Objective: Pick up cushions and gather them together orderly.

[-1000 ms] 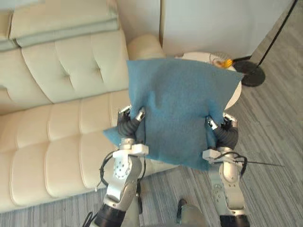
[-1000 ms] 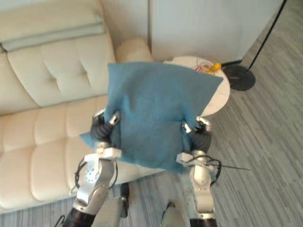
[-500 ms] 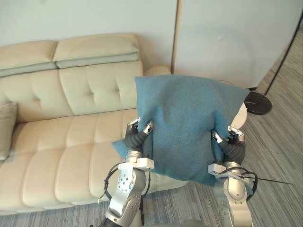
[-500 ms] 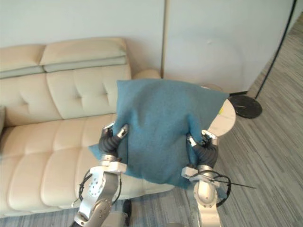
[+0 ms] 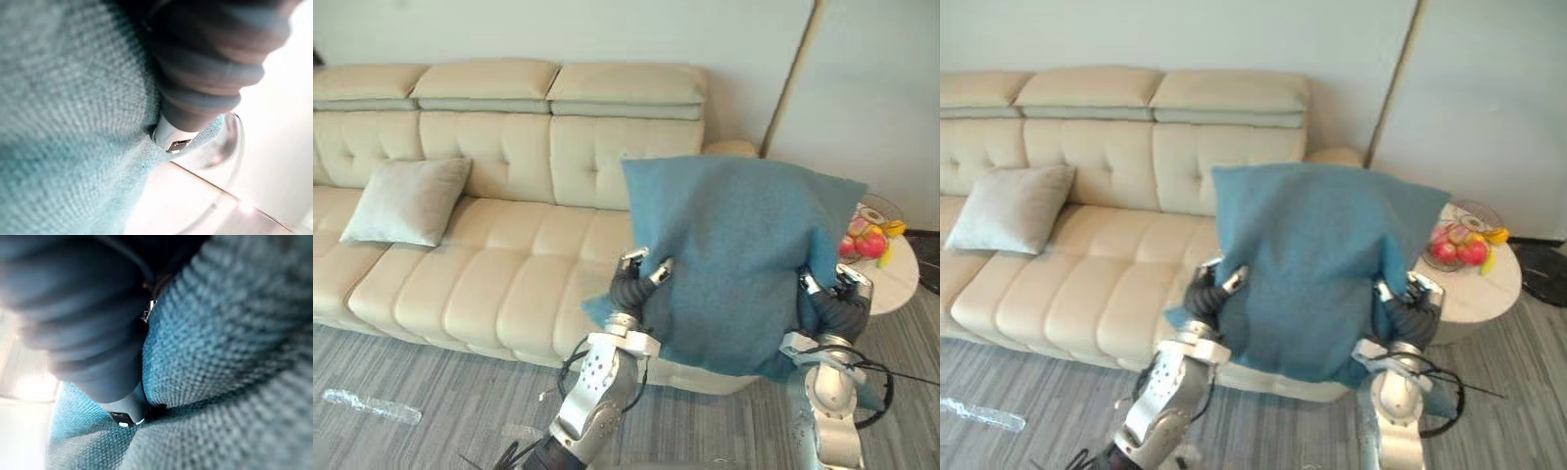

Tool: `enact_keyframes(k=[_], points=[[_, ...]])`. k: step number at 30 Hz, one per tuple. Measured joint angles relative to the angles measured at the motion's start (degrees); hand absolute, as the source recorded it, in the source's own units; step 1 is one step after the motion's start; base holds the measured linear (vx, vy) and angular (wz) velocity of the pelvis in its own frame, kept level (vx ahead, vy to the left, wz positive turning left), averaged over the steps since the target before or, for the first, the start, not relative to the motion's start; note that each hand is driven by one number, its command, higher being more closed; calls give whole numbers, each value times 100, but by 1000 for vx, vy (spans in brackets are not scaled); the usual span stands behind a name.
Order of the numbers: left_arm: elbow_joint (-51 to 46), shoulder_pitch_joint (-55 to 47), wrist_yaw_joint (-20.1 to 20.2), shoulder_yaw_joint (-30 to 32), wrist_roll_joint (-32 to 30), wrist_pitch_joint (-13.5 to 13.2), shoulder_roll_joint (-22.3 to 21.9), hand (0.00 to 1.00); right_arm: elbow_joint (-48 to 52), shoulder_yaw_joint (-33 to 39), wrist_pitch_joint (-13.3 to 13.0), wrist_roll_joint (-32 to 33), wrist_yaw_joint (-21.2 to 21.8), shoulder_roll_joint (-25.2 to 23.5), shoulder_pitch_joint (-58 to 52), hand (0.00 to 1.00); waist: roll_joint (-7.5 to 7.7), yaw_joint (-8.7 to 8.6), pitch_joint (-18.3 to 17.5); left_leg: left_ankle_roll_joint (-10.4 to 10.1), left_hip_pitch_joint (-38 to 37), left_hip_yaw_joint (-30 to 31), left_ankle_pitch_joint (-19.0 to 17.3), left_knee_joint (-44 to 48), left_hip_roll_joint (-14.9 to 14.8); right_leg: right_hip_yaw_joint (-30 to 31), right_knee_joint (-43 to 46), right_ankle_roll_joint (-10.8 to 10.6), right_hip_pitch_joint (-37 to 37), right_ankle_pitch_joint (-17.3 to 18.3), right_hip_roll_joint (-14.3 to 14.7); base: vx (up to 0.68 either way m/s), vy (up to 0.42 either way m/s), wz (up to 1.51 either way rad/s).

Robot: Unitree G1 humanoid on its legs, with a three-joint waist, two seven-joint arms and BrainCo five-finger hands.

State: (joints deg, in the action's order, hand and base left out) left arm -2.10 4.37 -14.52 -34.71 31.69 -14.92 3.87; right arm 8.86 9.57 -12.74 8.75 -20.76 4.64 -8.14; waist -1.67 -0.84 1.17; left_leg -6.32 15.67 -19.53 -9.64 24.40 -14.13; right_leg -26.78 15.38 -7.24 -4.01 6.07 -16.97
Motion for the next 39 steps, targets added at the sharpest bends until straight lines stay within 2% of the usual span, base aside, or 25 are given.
enact_keyframes(k=[3,4,5,6,7,8,9,10,12,14,15,16,17,20,21,23,25,28,29,30,31,32,34,36,39], points=[[66,-117,0,110,1,82,187,100,-133,-57,143,-5,28,-281,-6,100,128,81,42,410,252,117,-261,398,329,369,-54,-2,16,-471,-256,22,448,43],[66,-136,0,141,2,92,207,100,-133,-89,171,-8,33,-300,-9,100,134,94,46,446,249,129,-287,410,374,429,7,34,6,-525,-295,33,391,41],[53,-216,0,242,0,137,215,100,-133,-154,217,-16,61,-352,-13,100,128,115,62,521,152,193,-392,372,523,775,468,265,-145,-658,-383,32,329,51],[8,-299,0,313,-5,142,228,100,-129,-193,218,-32,106,-437,-34,100,156,79,94,530,14,314,-471,257,596,1540,1258,449,-445,-278,-216,21,276,56],[-14,-317,0,323,-7,142,228,100,-124,-196,216,-35,119,-461,-45,100,163,64,101,573,-24,384,-518,220,633,1780,1487,397,-513,-92,-74,20,179,66],[-107,-330,0,326,-13,143,228,100,-123,-194,210,-38,148,-486,-40,100,248,43,147,606,-184,501,-585,62,761,2328,1939,58,-699,358,389,34,100,63],[-202,-329,2,325,-24,142,228,100,-120,-177,188,-38,178,-477,-29,100,316,28,130,677,-321,560,-546,-144,894,2579,2035,-33,-875,715,811,61,83,58],[-236,-329,2,325,-26,142,228,100,-105,-175,184,-37,179,-475,-19,100,341,26,133,691,-373,567,-537,-200,933,2582,2031,-10,-931,797,923,139,48,45],[-437,-327,3,318,-98,142,197,100,86,-157,137,-32,179,-460,-18,100,384,-4,151,765,-574,735,-495,-422,1159,2427,1866,191,-1302,1000,1438,184,12,44],[-510,-324,3,293,-122,145,181,100,215,-120,125,-29,178,-452,-50,100,369,-56,147,735,-593,952,-554,-404,1263,2482,1689,324,-1432,999,1617,218,-57,87],[-577,-316,15,225,-127,142,105,100,391,-32,111,-31,175,-435,-113,100,428,-234,149,623,-556,1235,-700,-169,1425,2613,1229,738,-1388,751,1627,325,-119,117],[-564,-314,17,207,-128,142,59,100,420,-8,99,-32,175,-415,-134,100,413,-256,159,589,-540,1290,-740,-64,1413,2541,1268,896,-1350,818,1624,378,-119,113],[-513,-328,20,100,-128,166,-73,100,430,78,90,-31,164,-344,-225,100,214,-221,108,474,-474,1373,-927,331,1228,2191,1267,932,-1161,860,1649,276,-63,54],[-510,-335,101,34,-125,185,-77,100,694,160,136,-30,143,-405,-467,100,174,-231,111,457,-408,1163,-737,1117,983,2015,1175,934,-678,859,1721,350,-81,54],[-513,-348,131,29,-124,187,-73,100,905,161,135,-29,126,-439,-606,100,176,-227,127,539,-137,966,-462,2134,741,2089,1057,934,-354,859,1794,315,-20,28],[-527,-355,155,31,-124,174,-60,100,1073,156,128,-29,111,-459,-614,100,222,-138,160,573,93,700,-610,2716,443,2365,792,941,42,863,1853,361,58,-19],[-589,-362,216,44,-124,166,-61,100,1149,154,64,-30,108,-406,-518,100,227,-46,157,556,313,662,-823,2595,335,2814,564,967,242,879,1837,277,129,-53],[-692,-384,240,86,-124,164,-58,100,1148,142,49,-30,94,-421,-374,100,205,100,175,400,583,1236,-795,1375,424,3362,515,990,354,897,1758,283,286,-79],[-704,-448,239,114,-125,160,-47,100,1148,97,48,-31,94,-433,-373,100,206,118,175,282,558,1557,-558,796,507,3558,593,856,402,980,1698,261,360,-94],[-804,-547,238,113,-130,153,-44,100,1150,71,46,-37,94,-414,-364,100,136,153,158,164,430,1732,6,304,469,3786,753,558,411,1226,1683,260,376,-99],[-832,-578,239,114,-131,135,2,100,1112,53,45,-39,96,-411,-360,100,194,150,159,48,425,1629,-47,482,521,3903,804,464,416,1346,1600,232,367,-95],[-843,-617,238,112,-131,126,49,100,1091,-1,60,-39,97,-491,-397,100,348,123,165,219,439,1376,-323,794,615,4095,865,350,377,1467,1387,234,443,-83],[-842,-622,238,116,-130,136,72,100,1091,-53,66,-41,98,-489,-397,100,383,129,173,376,478,1060,-588,1077,622,4319,835,216,313,1399,1243,177,374,-82],[-843,-627,238,137,-131,133,179,100,1091,-146,81,-43,123,-491,-395,100,397,152,176,583,387,517,-744,1119,644,4478,976,-163,31,1166,1043,140,402,-90],[-842,-650,237,287,-131,142,219,100,1032,-277,114,-42,186,-491,-365,100,393,189,200,679,125,60,-799,983,562,4274,1383,-291,-360,934,950,53,235,-91]])
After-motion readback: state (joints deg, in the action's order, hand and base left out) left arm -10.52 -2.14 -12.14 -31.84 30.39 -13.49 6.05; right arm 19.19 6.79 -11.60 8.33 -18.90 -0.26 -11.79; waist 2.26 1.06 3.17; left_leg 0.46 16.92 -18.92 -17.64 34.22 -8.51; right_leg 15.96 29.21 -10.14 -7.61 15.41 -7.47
